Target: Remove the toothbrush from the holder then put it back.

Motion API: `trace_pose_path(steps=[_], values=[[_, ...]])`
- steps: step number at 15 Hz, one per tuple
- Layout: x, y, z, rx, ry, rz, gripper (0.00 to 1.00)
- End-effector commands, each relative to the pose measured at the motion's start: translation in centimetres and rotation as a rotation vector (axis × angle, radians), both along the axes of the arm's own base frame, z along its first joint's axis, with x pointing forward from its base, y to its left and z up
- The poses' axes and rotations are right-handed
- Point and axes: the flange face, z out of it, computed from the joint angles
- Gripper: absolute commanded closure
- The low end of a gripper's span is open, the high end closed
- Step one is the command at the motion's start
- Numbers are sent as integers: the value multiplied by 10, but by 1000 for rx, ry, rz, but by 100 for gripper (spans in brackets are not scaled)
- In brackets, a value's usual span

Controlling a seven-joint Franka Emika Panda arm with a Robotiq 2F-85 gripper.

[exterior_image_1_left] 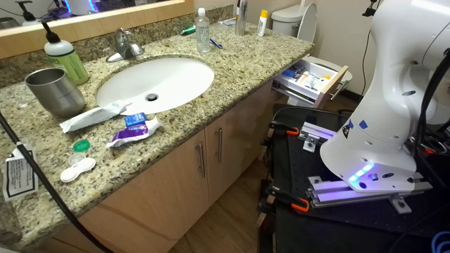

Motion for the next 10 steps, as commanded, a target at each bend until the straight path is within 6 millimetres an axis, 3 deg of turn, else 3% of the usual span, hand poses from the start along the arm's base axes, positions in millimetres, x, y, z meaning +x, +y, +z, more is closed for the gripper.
trace_pose_path(steps=[1, 4, 6, 8, 9, 10], values=[[3, 61, 11, -60, -89, 104, 98], [12, 82, -13, -121, -68, 141, 98], [25, 75, -43, -185, 5, 105, 98], [30, 46, -77, -229, 91, 55, 98], [33, 35, -84, -250, 105, 31, 98], [24, 52, -64, -206, 58, 63, 92]])
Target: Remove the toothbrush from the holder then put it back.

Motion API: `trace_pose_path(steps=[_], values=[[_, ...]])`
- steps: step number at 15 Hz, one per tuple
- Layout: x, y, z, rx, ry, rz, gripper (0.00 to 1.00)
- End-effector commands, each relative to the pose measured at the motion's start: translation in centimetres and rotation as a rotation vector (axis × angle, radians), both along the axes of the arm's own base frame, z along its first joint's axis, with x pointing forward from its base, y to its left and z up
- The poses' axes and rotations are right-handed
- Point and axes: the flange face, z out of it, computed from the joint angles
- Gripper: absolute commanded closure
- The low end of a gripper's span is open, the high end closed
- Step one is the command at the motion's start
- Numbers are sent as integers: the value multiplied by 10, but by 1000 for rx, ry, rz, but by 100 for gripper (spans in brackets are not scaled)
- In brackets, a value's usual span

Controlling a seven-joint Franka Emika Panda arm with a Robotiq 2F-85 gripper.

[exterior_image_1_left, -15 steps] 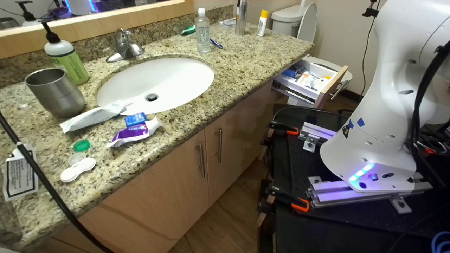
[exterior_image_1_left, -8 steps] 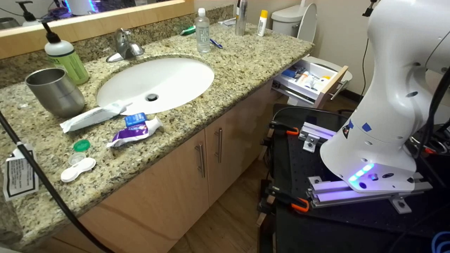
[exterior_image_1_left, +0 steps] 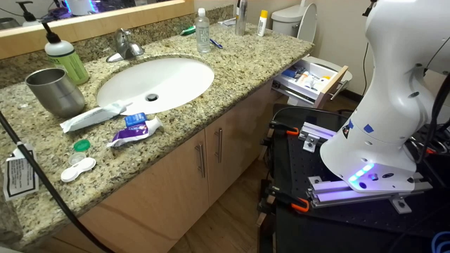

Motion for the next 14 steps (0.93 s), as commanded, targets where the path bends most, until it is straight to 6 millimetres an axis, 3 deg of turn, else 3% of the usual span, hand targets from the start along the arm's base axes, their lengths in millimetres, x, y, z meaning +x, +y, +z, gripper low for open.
trace_pose_path(steps=[1, 3, 4, 6, 11, 13, 14], values=[[3, -10, -13, -20, 24, -23, 92], [5, -18, -25, -38, 44, -41, 92], [6, -17, -25, -39, 44, -40, 92], [15, -12, -42, -60, 54, -40, 98], [26, 41, -92, -98, 32, 14, 98], [40, 65, -89, -105, -36, 18, 98], [26, 55, -92, -105, 7, 24, 98]])
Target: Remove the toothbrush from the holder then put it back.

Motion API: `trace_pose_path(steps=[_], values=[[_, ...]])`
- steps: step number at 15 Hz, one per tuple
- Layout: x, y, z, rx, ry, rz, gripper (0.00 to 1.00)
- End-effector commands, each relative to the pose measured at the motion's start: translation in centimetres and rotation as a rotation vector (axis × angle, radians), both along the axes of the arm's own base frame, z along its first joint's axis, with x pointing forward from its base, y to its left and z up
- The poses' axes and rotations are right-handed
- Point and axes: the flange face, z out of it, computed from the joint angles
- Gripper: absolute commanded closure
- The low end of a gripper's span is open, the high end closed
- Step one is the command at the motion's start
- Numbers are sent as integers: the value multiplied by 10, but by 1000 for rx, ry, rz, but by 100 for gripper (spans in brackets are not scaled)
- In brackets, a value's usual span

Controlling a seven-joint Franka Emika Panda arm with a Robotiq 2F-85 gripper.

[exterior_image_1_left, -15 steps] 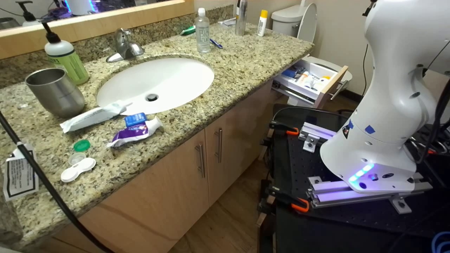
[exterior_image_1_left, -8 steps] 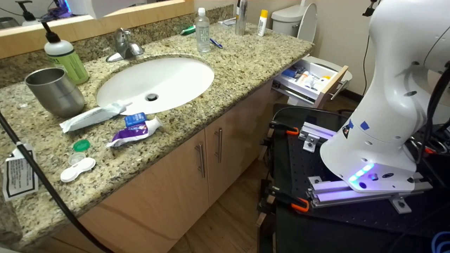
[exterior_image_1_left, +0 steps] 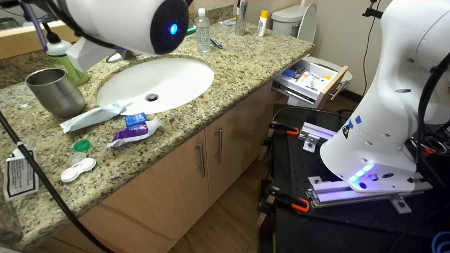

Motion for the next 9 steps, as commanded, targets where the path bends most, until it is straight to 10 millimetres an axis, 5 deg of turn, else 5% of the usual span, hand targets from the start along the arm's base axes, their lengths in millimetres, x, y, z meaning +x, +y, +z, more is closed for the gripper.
trace_pose_path(steps=[1, 5, 9], values=[[1, 9, -2, -1, -5, 9, 92], [4, 7, -7, -5, -7, 2, 98], [16, 36, -14, -3, -73, 23, 98]])
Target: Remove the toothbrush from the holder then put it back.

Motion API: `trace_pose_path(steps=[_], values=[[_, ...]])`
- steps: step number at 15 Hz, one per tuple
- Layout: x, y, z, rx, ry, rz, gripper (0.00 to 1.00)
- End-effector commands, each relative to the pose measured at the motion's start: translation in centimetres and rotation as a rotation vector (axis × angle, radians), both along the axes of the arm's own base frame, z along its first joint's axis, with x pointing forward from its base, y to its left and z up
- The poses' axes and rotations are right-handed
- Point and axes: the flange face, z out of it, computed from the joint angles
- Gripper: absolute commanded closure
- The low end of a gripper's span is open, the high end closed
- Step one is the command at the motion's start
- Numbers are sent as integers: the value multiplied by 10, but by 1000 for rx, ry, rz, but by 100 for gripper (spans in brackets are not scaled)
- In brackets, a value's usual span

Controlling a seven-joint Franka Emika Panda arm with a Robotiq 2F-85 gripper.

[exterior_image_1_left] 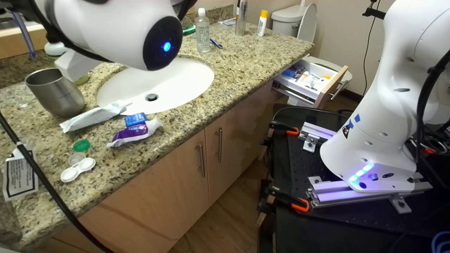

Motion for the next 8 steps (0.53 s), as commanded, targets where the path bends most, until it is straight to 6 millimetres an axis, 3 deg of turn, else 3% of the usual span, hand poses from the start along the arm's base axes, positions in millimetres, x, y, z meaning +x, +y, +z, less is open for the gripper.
trace_pose_path(steps=[1, 3, 5, 6, 8], values=[[15, 25, -7, -8, -65, 10, 98], [19, 29, -15, -29, -96, 4, 98], [22, 12, -25, -51, -79, -31, 98], [13, 27, -16, -27, -81, 3, 98], [14, 24, -22, -26, -73, -3, 92]])
